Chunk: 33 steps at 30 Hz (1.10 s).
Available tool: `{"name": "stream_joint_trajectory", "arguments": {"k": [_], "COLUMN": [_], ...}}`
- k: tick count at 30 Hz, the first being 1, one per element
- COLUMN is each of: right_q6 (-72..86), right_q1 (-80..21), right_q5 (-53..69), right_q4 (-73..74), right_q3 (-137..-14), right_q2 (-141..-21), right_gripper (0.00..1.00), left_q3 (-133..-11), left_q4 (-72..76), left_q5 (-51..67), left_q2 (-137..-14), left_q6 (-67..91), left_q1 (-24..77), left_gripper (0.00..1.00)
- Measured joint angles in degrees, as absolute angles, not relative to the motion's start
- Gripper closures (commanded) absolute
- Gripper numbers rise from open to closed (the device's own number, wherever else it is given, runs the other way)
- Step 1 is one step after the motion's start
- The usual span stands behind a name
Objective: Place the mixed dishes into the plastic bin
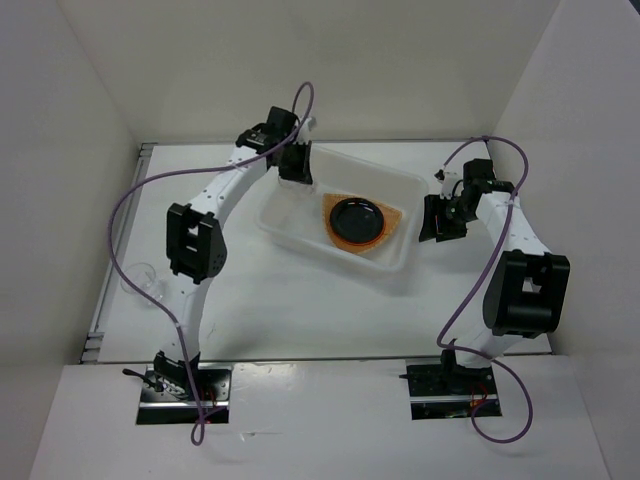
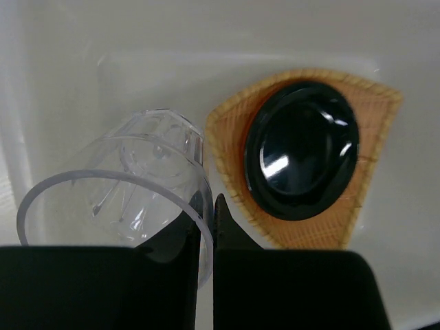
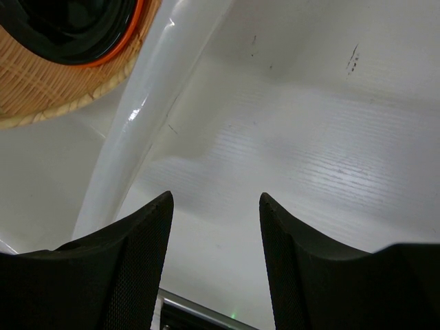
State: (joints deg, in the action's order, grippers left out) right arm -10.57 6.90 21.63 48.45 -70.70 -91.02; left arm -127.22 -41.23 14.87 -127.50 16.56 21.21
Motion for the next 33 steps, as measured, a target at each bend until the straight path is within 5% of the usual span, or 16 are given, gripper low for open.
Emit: {"name": "stream_joint_trajectory", "arguments": {"k": [14, 21, 33], "right_q6": [-10.57, -10.57, -10.57], "right_q1": [6.90, 6.90, 6.90], "right_q5": [20.88, 20.14, 20.14], "right_q4": [48.38, 48.38, 48.34], "right_q3": [-70.65, -70.65, -70.35], "right_q2": [-91.02, -91.02, -91.02], "right_gripper": [0.41, 0.41, 0.40], "left_q3": [-135.48, -136.64, -143.57], "left_q4": [-46.48, -47.22, -48.31], "left_q5": [4.64, 2.13, 0.75], "left_q2": [-137.45, -141.03, -140.16], "left_q6": [18.24, 18.79, 20.01], "left_q1": [22.35, 23.86, 24.05], "left_gripper": [1.00, 0.91, 0.24]}}
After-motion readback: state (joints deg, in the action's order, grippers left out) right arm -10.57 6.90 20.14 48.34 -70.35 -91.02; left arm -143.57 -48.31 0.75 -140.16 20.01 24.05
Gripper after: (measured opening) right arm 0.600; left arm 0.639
